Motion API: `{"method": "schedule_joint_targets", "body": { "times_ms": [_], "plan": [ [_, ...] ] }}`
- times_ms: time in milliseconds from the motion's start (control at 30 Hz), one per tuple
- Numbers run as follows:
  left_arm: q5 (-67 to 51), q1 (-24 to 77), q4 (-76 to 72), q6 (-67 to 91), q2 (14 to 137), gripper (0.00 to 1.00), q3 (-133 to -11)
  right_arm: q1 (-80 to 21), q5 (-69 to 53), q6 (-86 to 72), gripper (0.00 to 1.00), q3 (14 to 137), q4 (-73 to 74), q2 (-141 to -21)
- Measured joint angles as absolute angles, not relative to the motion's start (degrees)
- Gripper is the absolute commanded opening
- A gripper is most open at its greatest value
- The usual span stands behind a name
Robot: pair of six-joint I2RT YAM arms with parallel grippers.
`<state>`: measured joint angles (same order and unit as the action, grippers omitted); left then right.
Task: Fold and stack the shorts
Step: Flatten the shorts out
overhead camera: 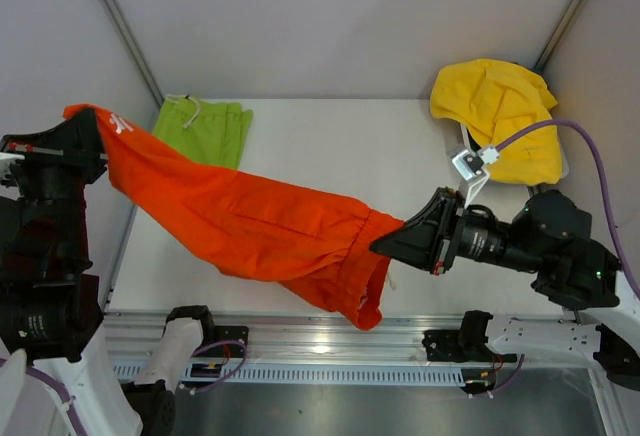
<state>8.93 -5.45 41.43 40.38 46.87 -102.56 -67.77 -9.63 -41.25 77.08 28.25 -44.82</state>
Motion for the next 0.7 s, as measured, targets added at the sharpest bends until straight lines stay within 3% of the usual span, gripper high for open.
{"method": "schedule_joint_targets", "body": {
  "times_ms": [367, 700],
  "plan": [
    [10.44, -5.48, 43.07, 40.05, 52.86, 0.0, -101.25, -67.75, -1.28, -33.56, 0.0, 97.56, 38.26, -51.37],
    [10.81, -5.48, 41.98, 40.05, 49.69, 0.0, -103.48, -67.75, -9.54, -32.99, 0.0, 106.19, 37.78, -58.35]
  ]
}}
